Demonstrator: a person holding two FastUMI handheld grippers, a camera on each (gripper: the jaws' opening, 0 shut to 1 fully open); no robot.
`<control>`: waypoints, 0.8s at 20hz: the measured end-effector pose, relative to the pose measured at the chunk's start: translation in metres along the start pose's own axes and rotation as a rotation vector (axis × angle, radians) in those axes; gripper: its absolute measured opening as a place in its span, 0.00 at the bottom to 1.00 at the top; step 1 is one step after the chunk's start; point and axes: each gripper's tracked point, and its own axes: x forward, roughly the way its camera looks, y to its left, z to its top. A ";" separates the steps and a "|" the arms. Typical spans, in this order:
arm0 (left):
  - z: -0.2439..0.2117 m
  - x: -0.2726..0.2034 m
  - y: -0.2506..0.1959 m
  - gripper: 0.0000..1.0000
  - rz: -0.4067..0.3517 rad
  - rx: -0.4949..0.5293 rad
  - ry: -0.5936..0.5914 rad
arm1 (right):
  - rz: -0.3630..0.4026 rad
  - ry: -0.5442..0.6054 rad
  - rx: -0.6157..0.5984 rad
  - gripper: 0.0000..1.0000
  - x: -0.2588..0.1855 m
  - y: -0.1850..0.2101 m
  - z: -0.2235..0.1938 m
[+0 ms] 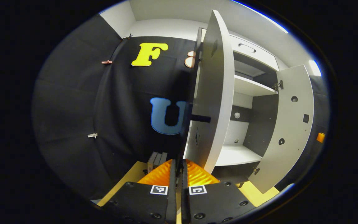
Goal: Open the right door of the double-door shoe cabinet with the right hand, and open the left door with the left hand.
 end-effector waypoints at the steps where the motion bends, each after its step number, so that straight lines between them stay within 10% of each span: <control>1: 0.000 0.000 0.004 0.10 0.008 0.013 -0.001 | 0.003 0.001 0.000 0.89 0.000 0.001 0.000; 16: 0.015 -0.004 -0.010 0.19 -0.038 0.082 -0.069 | -0.010 -0.020 0.021 0.90 -0.003 -0.005 0.010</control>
